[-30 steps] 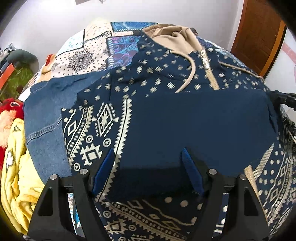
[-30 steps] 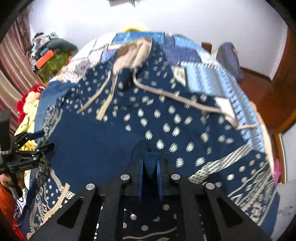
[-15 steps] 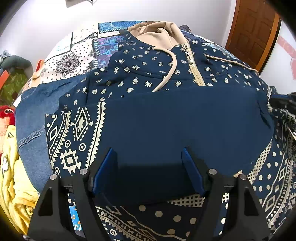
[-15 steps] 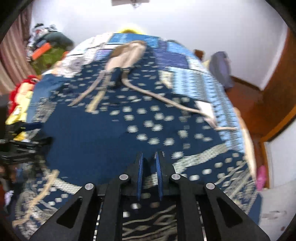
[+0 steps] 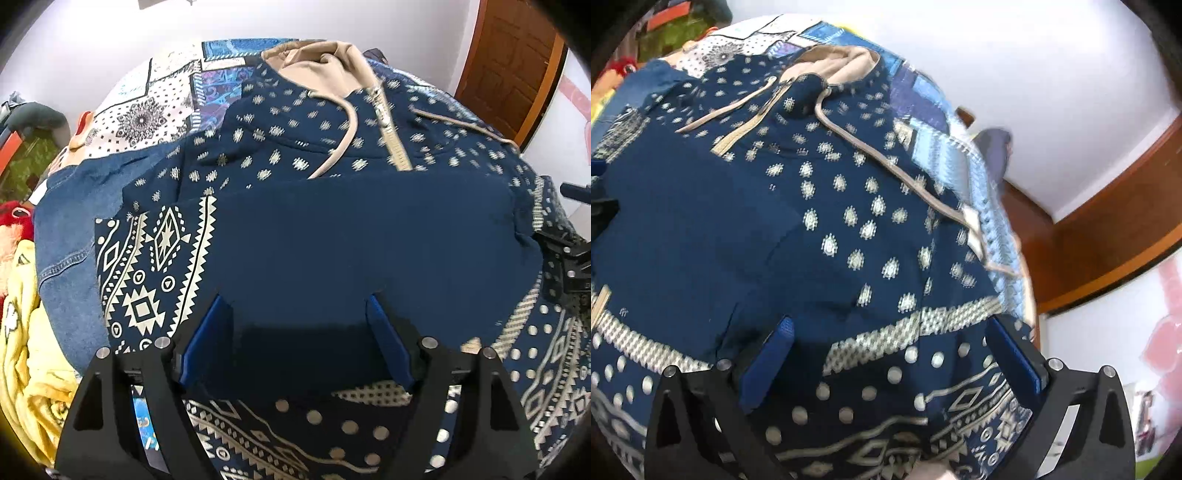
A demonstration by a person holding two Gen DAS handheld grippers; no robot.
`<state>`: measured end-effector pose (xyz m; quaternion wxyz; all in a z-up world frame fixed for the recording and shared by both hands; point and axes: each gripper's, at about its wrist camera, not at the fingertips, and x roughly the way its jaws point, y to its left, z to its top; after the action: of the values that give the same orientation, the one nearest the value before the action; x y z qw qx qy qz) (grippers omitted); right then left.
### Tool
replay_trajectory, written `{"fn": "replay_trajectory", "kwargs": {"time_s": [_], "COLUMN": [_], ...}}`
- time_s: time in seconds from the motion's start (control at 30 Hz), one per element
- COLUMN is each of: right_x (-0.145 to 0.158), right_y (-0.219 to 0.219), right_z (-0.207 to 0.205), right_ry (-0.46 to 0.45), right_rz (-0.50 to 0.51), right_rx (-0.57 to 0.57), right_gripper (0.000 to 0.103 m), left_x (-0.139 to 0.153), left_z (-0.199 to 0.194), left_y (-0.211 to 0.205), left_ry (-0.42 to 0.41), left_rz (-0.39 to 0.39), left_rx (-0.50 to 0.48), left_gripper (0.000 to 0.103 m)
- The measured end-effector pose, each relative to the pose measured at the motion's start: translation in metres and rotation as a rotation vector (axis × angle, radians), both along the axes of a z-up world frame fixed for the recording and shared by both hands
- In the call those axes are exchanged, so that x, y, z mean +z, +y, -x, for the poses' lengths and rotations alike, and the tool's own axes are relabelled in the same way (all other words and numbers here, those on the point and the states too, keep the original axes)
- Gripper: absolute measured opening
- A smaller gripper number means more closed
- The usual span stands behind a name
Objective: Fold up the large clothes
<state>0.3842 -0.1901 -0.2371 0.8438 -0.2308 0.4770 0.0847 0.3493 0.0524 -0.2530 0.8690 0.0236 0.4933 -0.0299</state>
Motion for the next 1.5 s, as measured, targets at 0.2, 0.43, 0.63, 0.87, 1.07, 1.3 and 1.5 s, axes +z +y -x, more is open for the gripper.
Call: {"fn": "replay_trajectory", "kwargs": {"time_s": [0.2, 0.43, 0.63, 0.87, 1.07, 1.3, 1.5], "right_x": [0.040, 0.077, 0.063, 0.008, -0.022, -0.029, -0.036], "right_y": [-0.043, -0.116, -0.203, -0.285, -0.308, -0.308, -0.310], "right_z": [0.029, 0.072, 0.104, 0.132, 0.123, 0.095, 0.073], "right_ry": [-0.018, -0.055, 0.038, 0.181, 0.183, 0.065, 0.019], "right_rz": [-0.174, -0.337, -0.549, -0.856, -1.068, -1.000, -0.856], "right_rx": [-0.060, -0.212, -0.445, -0.703, -0.790, -0.871, -0.904], "right_gripper": [0.102, 0.102, 0.102, 0.102, 0.101, 0.075, 0.016], "left_x": [0.045, 0.082, 0.066, 0.031, 0.018, 0.021, 0.032], "left_z": [0.014, 0.011, -0.005, -0.017, -0.023, -0.023, -0.013], "left_y": [-0.023, -0.057, -0.097, -0.127, -0.132, -0.124, -0.113], "left_ry": [-0.098, -0.187, -0.131, -0.057, -0.032, -0.053, -0.098], "left_rz": [-0.014, 0.031, 0.029, -0.013, -0.012, -0.016, -0.048], "left_rx": [-0.044, -0.085, -0.142, -0.185, -0.187, -0.171, -0.159], "left_gripper": [0.079, 0.095, 0.095, 0.095, 0.095, 0.095, 0.095]}}
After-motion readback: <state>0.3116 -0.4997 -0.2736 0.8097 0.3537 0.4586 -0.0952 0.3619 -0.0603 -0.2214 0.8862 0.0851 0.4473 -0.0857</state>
